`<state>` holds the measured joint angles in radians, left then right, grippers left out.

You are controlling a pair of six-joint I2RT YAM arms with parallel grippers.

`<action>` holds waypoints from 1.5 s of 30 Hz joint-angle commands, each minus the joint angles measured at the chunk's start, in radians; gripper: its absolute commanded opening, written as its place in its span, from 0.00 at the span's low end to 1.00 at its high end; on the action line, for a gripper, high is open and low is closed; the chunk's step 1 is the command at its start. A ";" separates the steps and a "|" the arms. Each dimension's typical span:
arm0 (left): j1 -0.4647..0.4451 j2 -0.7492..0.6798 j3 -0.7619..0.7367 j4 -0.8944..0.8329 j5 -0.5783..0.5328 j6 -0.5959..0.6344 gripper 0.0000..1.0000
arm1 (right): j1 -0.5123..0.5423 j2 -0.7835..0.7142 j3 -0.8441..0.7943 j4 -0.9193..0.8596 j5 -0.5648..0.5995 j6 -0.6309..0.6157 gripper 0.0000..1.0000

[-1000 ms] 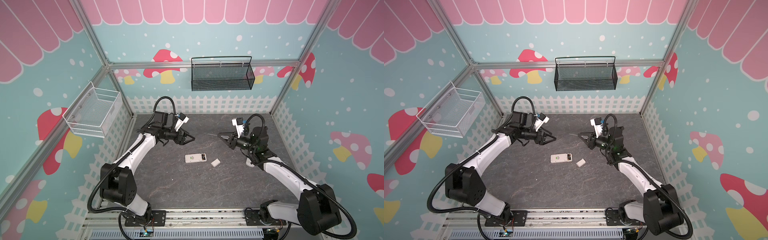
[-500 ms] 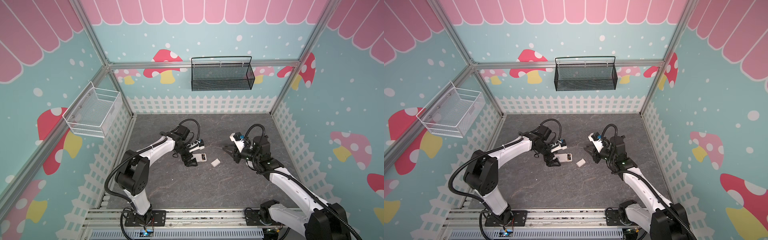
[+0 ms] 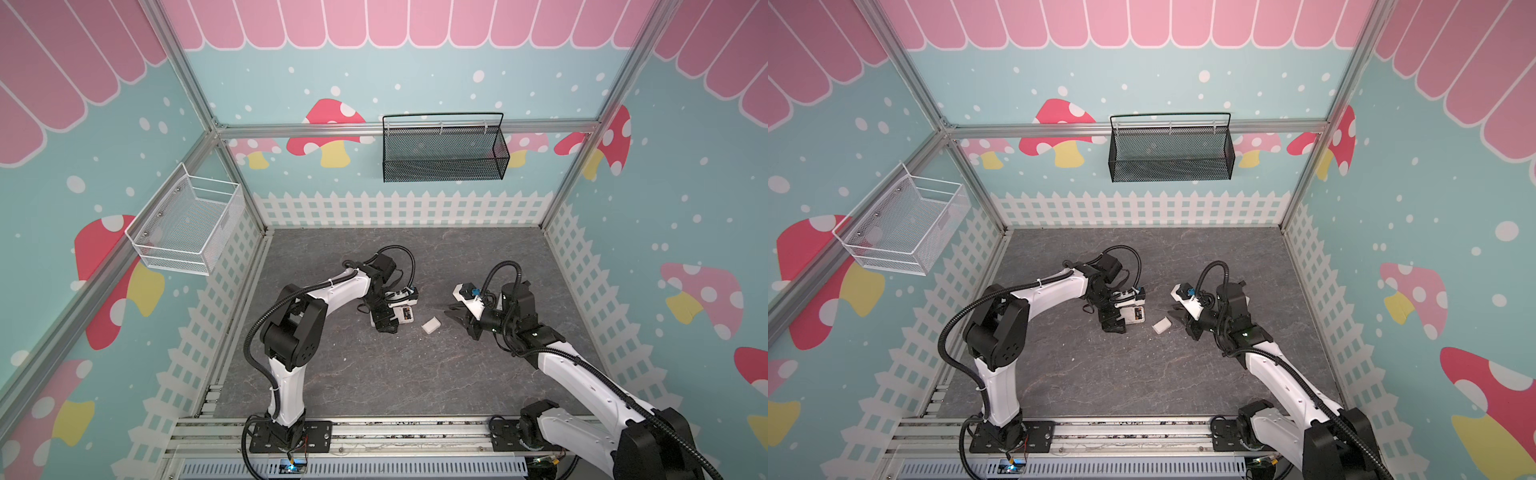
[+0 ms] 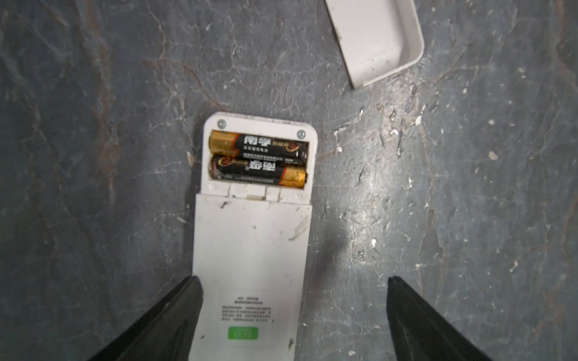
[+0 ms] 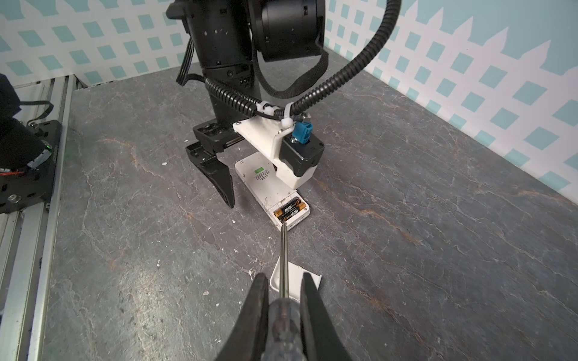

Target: Unload the batteries from the remote control

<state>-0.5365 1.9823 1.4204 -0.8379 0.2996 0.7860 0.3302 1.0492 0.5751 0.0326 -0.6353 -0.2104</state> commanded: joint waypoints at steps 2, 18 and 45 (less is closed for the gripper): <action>-0.014 0.049 0.013 -0.029 -0.037 0.040 0.89 | 0.015 -0.014 -0.016 0.024 -0.003 -0.065 0.00; 0.005 0.066 0.121 -0.064 -0.037 0.038 0.89 | 0.023 0.050 -0.035 0.047 -0.036 -0.076 0.00; -0.079 -0.139 -0.227 -0.009 0.036 0.073 0.52 | 0.140 0.200 -0.002 -0.002 -0.055 -0.194 0.00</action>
<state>-0.6006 1.8740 1.2167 -0.8696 0.3073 0.8185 0.4492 1.2304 0.5549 0.0444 -0.6529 -0.3485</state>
